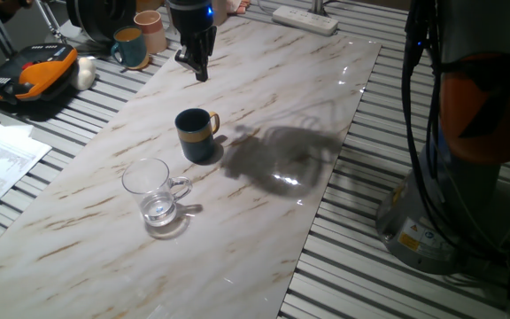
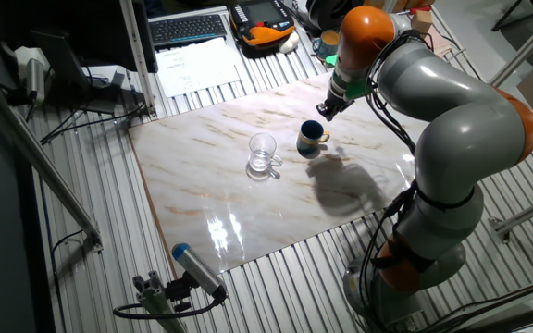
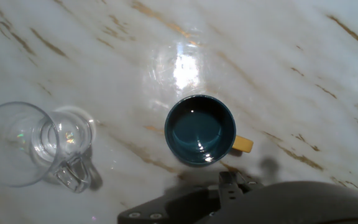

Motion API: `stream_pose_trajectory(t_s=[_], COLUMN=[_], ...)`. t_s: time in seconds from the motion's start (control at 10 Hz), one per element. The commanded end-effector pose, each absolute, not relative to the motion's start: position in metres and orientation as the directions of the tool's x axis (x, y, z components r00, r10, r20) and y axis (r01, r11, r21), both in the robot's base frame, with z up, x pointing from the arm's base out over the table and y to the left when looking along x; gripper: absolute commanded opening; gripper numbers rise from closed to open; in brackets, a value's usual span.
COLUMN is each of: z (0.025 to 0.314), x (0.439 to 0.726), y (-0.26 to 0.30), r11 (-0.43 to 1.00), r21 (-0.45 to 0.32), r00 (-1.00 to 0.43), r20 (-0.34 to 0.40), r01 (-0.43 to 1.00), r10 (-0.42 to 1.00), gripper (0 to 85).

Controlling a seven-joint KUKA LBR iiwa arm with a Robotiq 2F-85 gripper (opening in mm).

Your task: Pour the water from one cup into another empty cup

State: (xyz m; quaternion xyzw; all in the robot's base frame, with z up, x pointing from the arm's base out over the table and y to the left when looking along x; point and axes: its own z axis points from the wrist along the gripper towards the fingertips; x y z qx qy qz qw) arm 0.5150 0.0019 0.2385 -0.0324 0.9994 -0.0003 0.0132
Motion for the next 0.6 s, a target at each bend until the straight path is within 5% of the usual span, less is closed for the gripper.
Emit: stream_pose_trajectory(t_s=[0.0,0.5], z=[0.2386,0.2385], x=[0.5150,0.5150], y=[0.0019,0.0068], r11=[0.998,0.999], r21=[0.000,-0.009], r00=[-0.998,-0.999], r20=[-0.025,-0.023], r01=[-0.065,-0.045], r10=[-0.065,-0.045], gripper=[0.0,0.0])
